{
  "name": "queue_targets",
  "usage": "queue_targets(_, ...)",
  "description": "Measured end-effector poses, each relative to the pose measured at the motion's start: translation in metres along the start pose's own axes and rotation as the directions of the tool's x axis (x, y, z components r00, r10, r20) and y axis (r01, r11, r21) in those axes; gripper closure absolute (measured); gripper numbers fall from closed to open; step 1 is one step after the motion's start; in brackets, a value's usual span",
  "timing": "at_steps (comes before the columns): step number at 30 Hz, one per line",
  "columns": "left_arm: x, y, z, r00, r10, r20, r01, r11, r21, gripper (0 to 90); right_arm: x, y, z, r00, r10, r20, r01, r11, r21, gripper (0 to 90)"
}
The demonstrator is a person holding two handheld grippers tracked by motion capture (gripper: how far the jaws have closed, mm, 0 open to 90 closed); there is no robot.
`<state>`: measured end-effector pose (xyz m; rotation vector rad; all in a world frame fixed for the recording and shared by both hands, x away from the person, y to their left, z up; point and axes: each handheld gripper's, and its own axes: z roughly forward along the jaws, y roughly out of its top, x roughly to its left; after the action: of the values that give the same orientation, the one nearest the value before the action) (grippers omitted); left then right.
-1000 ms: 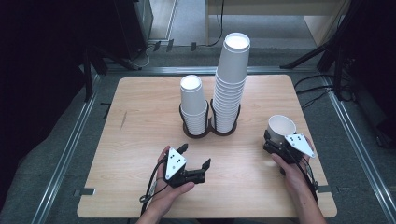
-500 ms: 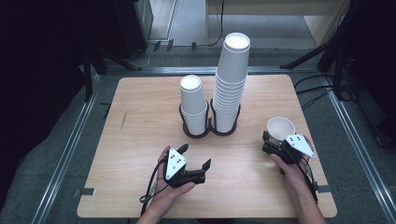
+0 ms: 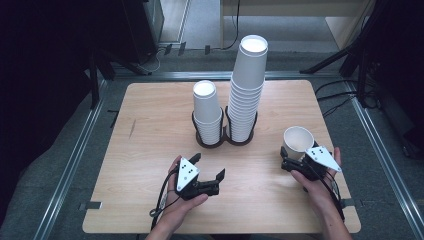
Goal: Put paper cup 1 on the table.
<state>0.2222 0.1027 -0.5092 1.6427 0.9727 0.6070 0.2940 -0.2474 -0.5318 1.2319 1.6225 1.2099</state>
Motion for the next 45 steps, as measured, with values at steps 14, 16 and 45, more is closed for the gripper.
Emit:
queue_targets(14,-0.002,0.017,0.011,1.0,0.004,-0.003,-0.005,0.9997,-0.022,8.0,0.0,-0.002,-0.029,0.9974,-0.066,-0.029,0.067,0.9977,0.01,0.0)
queue_targets(16,-0.002,0.02,0.014,1.0,0.003,-0.002,-0.003,0.9996,-0.028,8.0,0.0,0.001,-0.034,0.9972,-0.067,-0.033,0.067,0.9977,0.003,0.0)
queue_targets(45,-0.011,0.068,0.07,0.9997,-0.001,-0.025,-0.001,0.9972,-0.074,8.0,0.009,0.08,-0.074,0.9936,0.003,-0.113,-0.017,0.9919,-0.126,0.0)
